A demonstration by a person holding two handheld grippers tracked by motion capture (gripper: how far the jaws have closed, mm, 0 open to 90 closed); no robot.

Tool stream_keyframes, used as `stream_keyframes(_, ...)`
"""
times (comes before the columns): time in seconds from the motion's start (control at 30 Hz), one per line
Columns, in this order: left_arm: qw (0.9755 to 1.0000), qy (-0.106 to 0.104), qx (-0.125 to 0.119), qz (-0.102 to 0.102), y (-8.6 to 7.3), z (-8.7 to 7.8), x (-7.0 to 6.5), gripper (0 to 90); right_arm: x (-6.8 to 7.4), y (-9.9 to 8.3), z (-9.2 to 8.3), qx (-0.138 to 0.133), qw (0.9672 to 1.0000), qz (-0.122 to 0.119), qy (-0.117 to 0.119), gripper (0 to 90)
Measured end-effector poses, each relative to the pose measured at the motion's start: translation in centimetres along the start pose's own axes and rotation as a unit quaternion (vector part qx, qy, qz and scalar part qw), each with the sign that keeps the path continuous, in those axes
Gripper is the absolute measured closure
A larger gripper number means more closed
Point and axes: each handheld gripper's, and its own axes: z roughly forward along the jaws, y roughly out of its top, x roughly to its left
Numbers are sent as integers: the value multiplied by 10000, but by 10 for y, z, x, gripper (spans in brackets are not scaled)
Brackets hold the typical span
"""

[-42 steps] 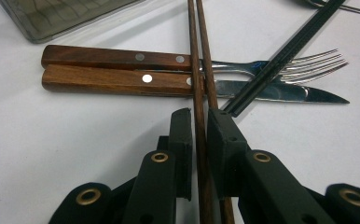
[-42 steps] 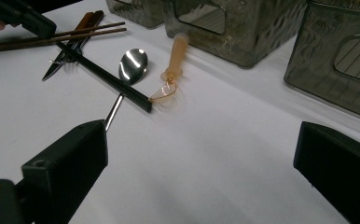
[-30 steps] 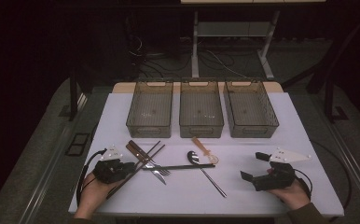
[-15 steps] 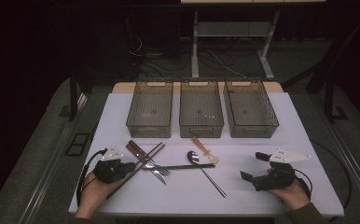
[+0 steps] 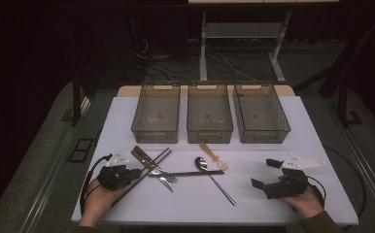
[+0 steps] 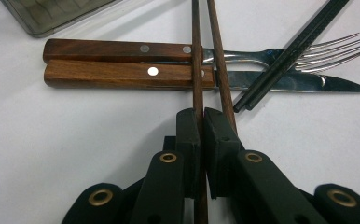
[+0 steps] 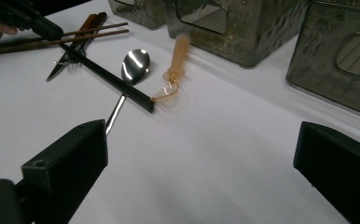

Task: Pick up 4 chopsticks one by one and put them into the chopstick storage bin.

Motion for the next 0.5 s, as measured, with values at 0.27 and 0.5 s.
stream_keyframes(0.27, 9997, -19, -253, -60, 8, -11, 0, 854, -4, -5, 2, 70, 9998, 141, 128, 23)
stream_keyframes(0.5, 9991, -33, -400, -103, 13, -14, -2, 853, -1, -2, 4, 31, 9998, 129, 168, 23)
